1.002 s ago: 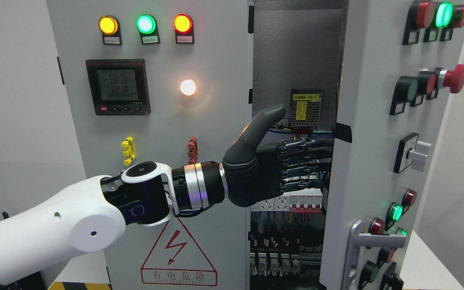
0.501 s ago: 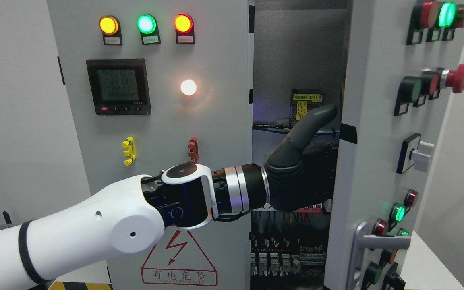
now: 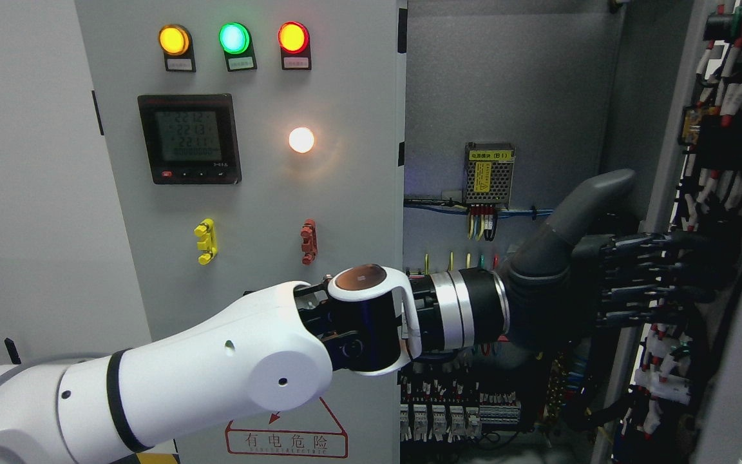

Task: Open door with both hands
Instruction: 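Pull the door edge with the left hand, swinging the door wide open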

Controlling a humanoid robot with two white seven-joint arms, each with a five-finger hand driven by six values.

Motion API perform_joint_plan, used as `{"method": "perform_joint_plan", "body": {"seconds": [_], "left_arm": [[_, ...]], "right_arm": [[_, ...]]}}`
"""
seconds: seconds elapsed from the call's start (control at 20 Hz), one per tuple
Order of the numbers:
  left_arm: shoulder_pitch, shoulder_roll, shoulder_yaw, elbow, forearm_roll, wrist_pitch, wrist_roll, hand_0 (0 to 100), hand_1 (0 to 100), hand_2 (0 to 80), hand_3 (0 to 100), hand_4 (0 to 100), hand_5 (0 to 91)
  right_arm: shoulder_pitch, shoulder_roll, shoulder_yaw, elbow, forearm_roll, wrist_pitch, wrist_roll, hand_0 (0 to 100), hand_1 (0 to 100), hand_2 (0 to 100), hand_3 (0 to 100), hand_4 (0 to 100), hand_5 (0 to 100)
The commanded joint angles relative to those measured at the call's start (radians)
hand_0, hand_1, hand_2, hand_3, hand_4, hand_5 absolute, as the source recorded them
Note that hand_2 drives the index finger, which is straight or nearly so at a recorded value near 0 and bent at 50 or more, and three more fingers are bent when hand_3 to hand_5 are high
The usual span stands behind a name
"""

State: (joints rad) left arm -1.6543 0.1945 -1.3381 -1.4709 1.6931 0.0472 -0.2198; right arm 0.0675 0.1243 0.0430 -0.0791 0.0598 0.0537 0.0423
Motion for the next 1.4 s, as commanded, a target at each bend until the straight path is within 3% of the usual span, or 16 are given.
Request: {"method": "perform_joint_plan", "body": {"seconds": [0.0, 0.25, 0.7, 0.9, 1.35], "left_arm": [[0.001, -0.202, 0.072, 0.035, -0.038, 0.039, 0.01, 0, 0, 0.0, 0, 0, 0.0], [0.013, -0.256, 0.092, 0.047, -0.07, 0.057, 0.03, 0, 0, 0.0, 0, 0, 0.0], [0.014, -0.267, 0.091, 0.061, -0.07, 0.046, 0.037, 0, 0, 0.0, 0, 0, 0.0], [0.016, -0.273, 0.083, 0.064, -0.062, 0.043, 0.092, 0, 0, 0.0, 0, 0, 0.0], [0.016, -0.274, 0.04, 0.064, -0.064, 0.04, 0.092, 0, 0, 0.0, 0, 0, 0.0]], "right_arm": [[0.0, 0.0, 0.0, -0.001, 0.0, 0.0, -0.001, 39, 0, 0, 0, 0, 0], [0.0, 0.0, 0.0, -0.001, 0.0, 0.0, -0.001, 38, 0, 0, 0, 0, 0], [0.0, 0.0, 0.0, -0.001, 0.0, 0.0, -0.001, 38, 0, 0, 0, 0, 0], [0.0, 0.0, 0.0, -0.001, 0.0, 0.0, -0.001, 38, 0, 0, 0, 0, 0], [0.0, 0.0, 0.0, 0.001, 0.0, 0.0, -0.001, 38, 0, 0, 0, 0, 0]]}}
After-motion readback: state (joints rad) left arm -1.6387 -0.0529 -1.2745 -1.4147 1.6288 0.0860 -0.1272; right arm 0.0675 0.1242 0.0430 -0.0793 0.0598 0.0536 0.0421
